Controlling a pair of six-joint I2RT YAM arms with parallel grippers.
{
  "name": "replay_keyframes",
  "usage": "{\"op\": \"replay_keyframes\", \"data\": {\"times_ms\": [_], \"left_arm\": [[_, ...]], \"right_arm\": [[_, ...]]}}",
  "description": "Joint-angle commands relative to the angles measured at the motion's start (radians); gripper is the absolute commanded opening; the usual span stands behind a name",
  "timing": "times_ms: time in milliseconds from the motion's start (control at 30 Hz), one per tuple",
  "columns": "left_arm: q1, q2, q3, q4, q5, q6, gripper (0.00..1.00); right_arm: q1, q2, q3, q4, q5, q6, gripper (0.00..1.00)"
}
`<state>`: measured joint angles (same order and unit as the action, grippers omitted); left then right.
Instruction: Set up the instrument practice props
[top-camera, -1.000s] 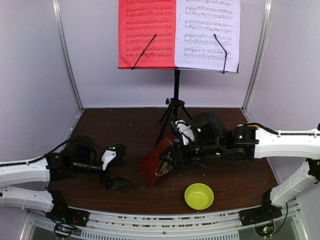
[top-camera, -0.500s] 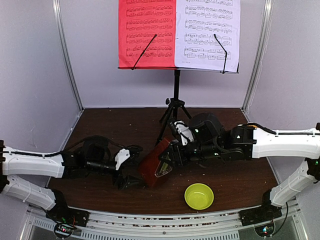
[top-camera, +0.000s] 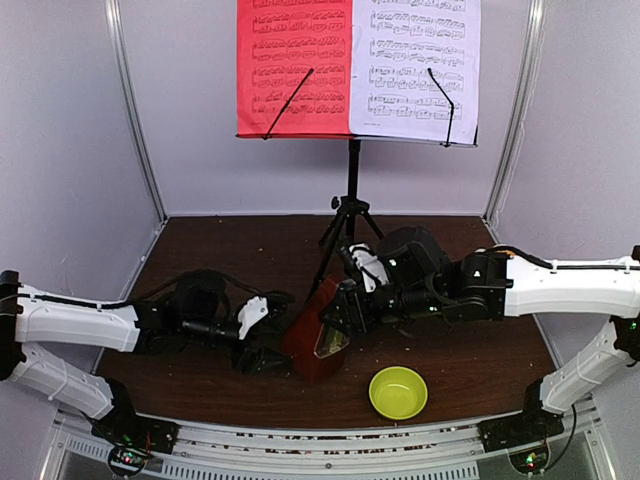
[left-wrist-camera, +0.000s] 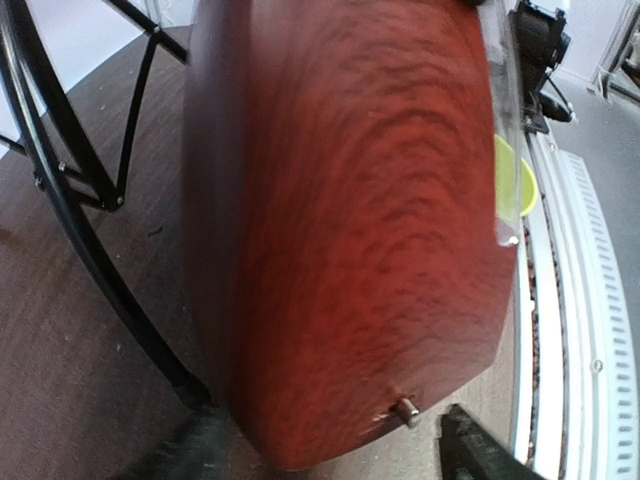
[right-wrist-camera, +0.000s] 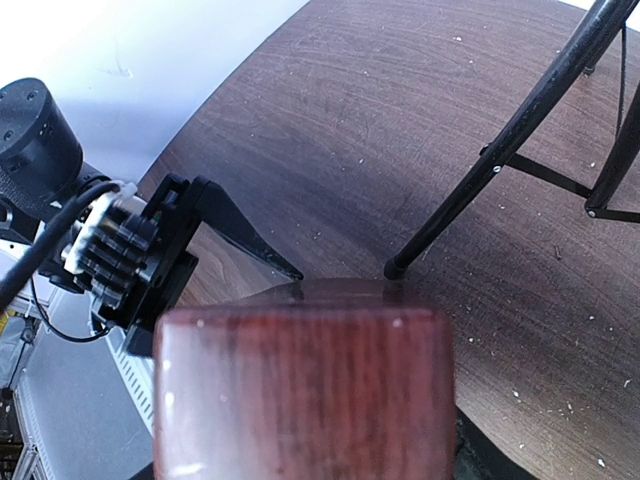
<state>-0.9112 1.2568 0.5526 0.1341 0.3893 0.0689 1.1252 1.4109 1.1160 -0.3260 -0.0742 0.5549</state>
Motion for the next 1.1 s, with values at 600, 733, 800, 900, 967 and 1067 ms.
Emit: {"op": "replay_keyframes", "data": {"times_ms": [600, 733, 800, 900, 967, 1067], "left_arm": [[-0.006, 0.075, 0.049, 0.07, -0.094, -0.004, 0.59], [-0.006, 0.067, 0.036, 0.093, -0.088, -0.004, 0.45], [-0.007, 0.066, 0.036, 0.095, -0.089, -0.001, 0.42], [-0.006, 0.067, 0.04, 0.089, -0.095, -0.006, 0.5], [-0.006, 0.053, 0.024, 0.104, -0.113, -0.023, 0.67], [0.002, 0.012, -0.013, 0.135, -0.162, -0.07, 0.77]], "right_arm": [[0.003, -0.043, 0.025, 0.102, 0.064, 0.096, 0.04], [0.011, -0.035, 0.024, 0.095, 0.077, 0.103, 0.03], [0.015, -0.027, 0.033, 0.084, 0.083, 0.103, 0.03], [0.024, -0.014, 0.051, 0.058, 0.105, 0.104, 0.03], [0.031, -0.004, 0.069, 0.014, 0.152, 0.115, 0.02], [0.045, 0.007, 0.087, -0.054, 0.244, 0.153, 0.02]]}}
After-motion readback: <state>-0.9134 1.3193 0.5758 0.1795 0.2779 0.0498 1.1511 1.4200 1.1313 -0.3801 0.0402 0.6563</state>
